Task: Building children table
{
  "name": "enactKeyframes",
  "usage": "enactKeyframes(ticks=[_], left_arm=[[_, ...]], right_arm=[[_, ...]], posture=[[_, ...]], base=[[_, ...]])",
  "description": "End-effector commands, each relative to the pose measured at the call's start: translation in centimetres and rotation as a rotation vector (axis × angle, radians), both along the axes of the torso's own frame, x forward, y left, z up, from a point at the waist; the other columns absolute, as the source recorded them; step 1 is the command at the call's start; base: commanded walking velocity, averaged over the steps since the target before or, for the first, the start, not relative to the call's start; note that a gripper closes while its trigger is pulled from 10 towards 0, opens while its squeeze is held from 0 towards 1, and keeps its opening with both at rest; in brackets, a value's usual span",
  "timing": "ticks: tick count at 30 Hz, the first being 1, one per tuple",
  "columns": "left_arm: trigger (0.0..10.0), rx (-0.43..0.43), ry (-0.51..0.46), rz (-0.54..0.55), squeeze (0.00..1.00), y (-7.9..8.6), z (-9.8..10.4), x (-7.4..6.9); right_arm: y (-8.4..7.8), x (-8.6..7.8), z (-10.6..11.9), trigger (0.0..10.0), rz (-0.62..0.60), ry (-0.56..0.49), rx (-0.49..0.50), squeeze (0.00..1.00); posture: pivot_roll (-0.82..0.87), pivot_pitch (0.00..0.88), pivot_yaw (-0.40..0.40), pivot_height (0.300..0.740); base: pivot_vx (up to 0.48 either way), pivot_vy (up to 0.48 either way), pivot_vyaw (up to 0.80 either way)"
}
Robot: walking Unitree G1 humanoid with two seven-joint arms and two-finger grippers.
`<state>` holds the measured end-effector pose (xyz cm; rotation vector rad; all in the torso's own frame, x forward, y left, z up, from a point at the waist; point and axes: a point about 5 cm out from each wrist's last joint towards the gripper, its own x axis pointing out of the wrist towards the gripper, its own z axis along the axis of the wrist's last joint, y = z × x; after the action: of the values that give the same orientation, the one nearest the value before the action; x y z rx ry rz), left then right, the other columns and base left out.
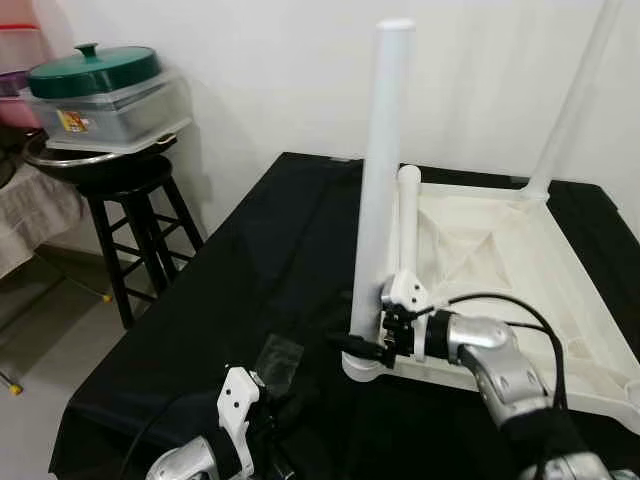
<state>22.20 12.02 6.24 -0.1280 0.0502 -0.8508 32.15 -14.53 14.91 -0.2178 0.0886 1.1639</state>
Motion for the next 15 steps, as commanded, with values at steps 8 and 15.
enactKeyframes(ticks=[8,15], left_arm=[[10.0,0.012,0.002,0.013,0.0,0.5,-0.3,0.3],[10.0,0.007,0.001,0.01,0.0,0.5,-0.4,0.2]], right_arm=[[-1.8,0.4,0.4,0.0,0.083,0.072,0.044,0.0],[-0.7,-1.1,-4.1,0.0,-0.12,0.11,-0.054,0.0]], posture=[[0.05,0.0,-0.008,0.74],[0.03,0.0,-0.018,0.74]], base=[[0.0,0.0,0.0],[0.0,0.0,0.0]])
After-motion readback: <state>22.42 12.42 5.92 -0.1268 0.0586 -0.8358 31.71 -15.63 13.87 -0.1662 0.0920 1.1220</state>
